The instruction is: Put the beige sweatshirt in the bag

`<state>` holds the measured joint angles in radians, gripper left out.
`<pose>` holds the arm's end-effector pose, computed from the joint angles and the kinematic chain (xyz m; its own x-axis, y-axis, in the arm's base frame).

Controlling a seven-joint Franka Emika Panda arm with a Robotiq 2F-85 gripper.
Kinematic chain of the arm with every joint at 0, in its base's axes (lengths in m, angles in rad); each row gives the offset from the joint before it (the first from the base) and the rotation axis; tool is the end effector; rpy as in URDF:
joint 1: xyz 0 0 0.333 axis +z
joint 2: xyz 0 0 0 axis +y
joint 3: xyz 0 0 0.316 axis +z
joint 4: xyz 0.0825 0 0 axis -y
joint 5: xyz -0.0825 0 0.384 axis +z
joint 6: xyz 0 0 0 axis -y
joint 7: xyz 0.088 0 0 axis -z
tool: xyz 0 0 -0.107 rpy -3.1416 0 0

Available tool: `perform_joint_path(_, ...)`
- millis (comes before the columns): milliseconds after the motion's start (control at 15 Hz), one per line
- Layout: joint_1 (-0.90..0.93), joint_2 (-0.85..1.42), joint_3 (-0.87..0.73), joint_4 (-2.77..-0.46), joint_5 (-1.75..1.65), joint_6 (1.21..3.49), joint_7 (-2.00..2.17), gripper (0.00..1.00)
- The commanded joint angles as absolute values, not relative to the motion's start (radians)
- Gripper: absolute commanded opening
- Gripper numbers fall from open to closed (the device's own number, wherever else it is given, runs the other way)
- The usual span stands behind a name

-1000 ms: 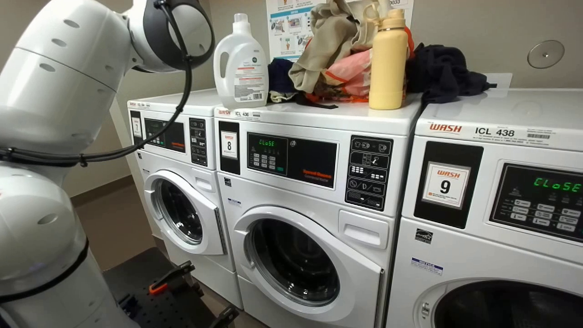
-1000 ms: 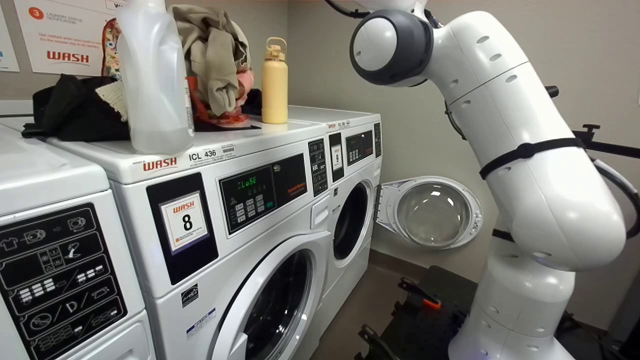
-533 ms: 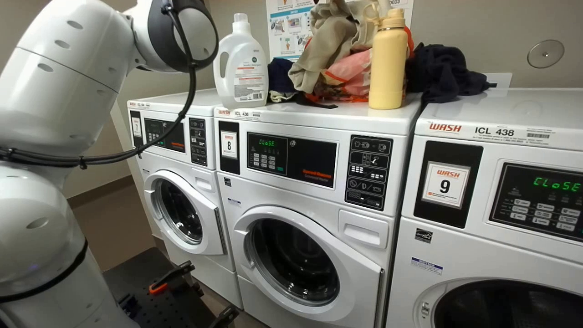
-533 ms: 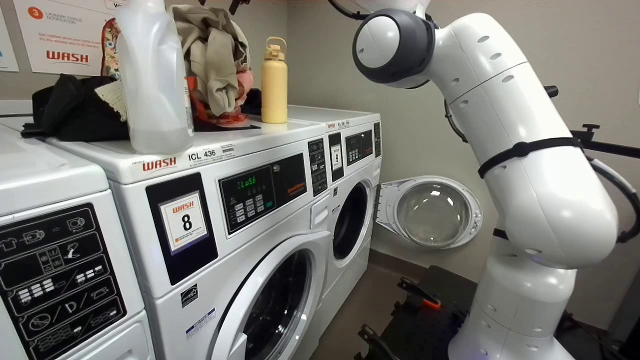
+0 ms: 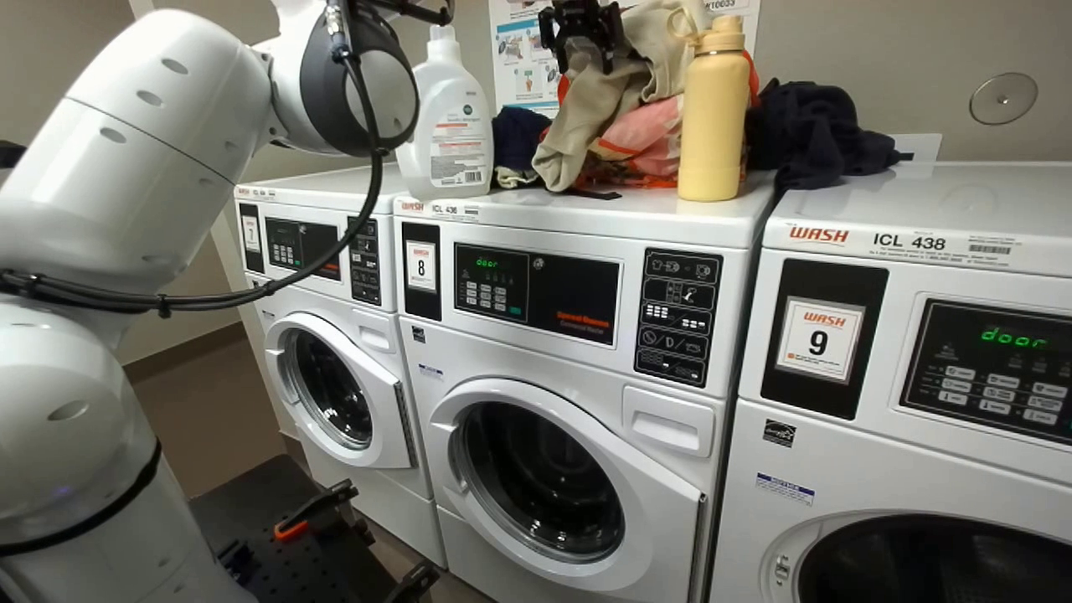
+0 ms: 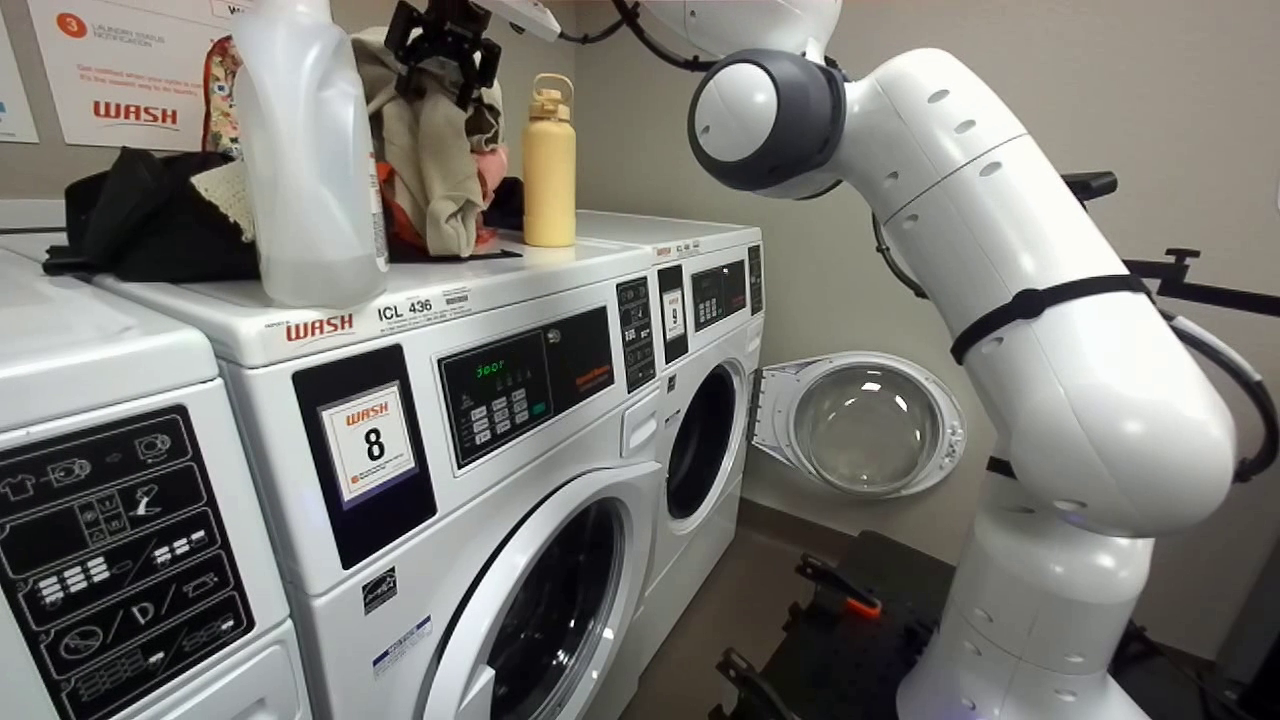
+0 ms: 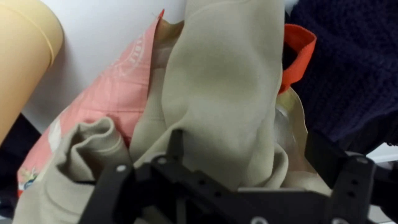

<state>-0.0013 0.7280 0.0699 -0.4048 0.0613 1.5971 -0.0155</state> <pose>0.7103 0.0257 0.6963 0.8923 0.0384 0.4498 0.0905 -0.9914 -0.0948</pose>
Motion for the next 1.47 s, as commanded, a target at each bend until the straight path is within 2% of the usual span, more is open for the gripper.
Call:
perform_joint_path(0, -0.019, 0.683, 0.080, -0.464, 0.072, 1.500, -0.055, 1.00)
perform_joint_path(400, -0.005, 0.708, 0.071, -0.456, 0.054, 1.452, -0.085, 1.00)
perform_joint_path(467, 0.008, 0.780, 0.060, -0.336, 0.053, 1.411, -0.079, 1.00)
perform_joint_path(533, 0.008, 0.726, 0.060, -0.447, 0.038, 1.473, -0.082, 1.00)
perform_joint_path(667, 0.021, 0.746, 0.052, -0.441, 0.016, 1.497, -0.081, 1.00)
perform_joint_path(733, 0.034, 0.817, 0.039, -0.327, 0.010, 1.457, -0.077, 1.00)
perform_joint_path(800, 0.034, 0.764, 0.040, -0.435, -0.006, 1.514, -0.080, 1.00)
perform_joint_path(933, 0.041, 0.780, 0.034, -0.430, -0.029, 1.539, -0.073, 0.74)
perform_joint_path(1400, 0.046, 0.796, 0.020, -0.422, -0.088, 1.698, -0.040, 0.19)
